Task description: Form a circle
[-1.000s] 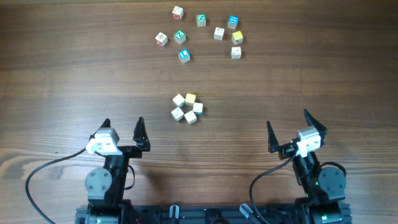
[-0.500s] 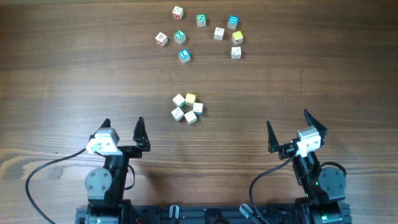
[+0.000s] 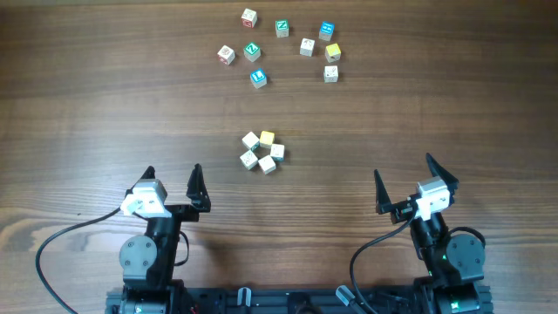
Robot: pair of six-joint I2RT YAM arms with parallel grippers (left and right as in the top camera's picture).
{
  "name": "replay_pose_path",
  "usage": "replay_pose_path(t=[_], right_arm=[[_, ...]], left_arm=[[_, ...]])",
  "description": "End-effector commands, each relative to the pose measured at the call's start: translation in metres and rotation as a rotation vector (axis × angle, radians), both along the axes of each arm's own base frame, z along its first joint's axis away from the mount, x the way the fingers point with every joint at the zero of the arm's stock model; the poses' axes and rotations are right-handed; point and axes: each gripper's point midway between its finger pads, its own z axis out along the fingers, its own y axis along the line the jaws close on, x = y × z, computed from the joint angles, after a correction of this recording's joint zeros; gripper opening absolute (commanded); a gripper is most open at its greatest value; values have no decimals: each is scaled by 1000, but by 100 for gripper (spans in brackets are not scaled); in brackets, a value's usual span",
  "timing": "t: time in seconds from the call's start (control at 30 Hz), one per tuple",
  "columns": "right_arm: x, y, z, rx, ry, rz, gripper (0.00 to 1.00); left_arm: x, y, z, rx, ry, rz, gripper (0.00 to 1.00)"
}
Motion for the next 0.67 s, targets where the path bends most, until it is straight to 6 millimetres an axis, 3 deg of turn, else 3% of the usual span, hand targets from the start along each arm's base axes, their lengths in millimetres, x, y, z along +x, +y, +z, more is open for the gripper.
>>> replay_pose_path(t=[0.0, 0.63], right_arm=[[0, -2, 3, 2, -14, -8, 100], [0, -2, 3, 2, -15, -8, 100]], left_arm=[[0, -2, -2, 19, -1, -11, 100], [0, -2, -2, 19, -1, -11, 100]])
